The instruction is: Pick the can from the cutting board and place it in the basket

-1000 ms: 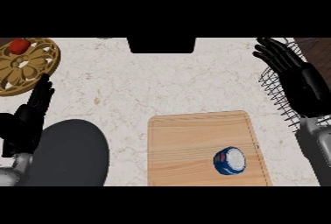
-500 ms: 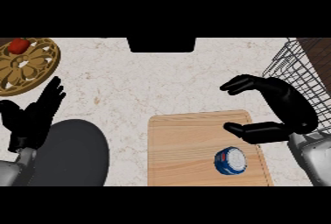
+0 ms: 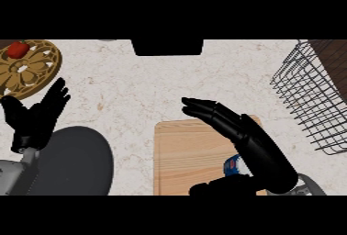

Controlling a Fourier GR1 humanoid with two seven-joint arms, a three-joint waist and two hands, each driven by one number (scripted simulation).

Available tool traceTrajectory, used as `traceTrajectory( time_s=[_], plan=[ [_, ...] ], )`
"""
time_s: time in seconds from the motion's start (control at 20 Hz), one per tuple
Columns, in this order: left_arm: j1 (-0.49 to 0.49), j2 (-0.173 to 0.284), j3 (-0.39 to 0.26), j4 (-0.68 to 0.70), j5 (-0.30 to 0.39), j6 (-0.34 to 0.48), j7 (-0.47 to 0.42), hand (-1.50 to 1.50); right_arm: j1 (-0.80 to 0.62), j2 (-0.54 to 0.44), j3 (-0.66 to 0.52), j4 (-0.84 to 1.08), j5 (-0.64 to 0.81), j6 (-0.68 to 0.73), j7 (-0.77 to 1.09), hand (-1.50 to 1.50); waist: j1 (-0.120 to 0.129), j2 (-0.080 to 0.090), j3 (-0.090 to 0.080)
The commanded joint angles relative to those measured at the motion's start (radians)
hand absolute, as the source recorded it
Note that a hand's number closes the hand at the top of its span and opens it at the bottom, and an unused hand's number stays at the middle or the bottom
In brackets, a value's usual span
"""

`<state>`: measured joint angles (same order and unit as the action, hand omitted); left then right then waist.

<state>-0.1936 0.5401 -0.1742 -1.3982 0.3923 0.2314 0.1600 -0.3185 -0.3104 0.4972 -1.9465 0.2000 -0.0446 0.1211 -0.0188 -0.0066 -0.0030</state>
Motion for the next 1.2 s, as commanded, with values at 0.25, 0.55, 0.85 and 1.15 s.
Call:
traceTrajectory(
  time_s=[0.25,0.55,0.85,1.15],
  plan=[
    [0.004,0.008,0.007,-0.003,-0.002,-0.007,0.018,0.00,-0.183,-0.280,-0.039,-0.089,0.204,0.241,0.563,-1.50,-0.014,-0.015,-0.005],
    [-0.046,-0.020,0.001,0.010,-0.028,0.010,0.026,0.00,-0.353,-0.334,-0.190,-0.182,-0.092,0.505,0.915,-1.50,-0.007,-0.004,0.000],
    [-0.026,0.002,0.035,0.027,-0.018,-0.026,0.007,0.00,-0.361,-0.457,-0.306,-0.123,-0.491,0.663,0.963,-1.50,-0.006,-0.002,0.001],
    [-0.036,-0.032,0.048,0.072,-0.025,-0.066,-0.013,0.00,-0.249,-0.583,-0.459,-0.162,-0.733,0.656,0.903,-1.50,-0.001,0.004,0.003]
  ],
)
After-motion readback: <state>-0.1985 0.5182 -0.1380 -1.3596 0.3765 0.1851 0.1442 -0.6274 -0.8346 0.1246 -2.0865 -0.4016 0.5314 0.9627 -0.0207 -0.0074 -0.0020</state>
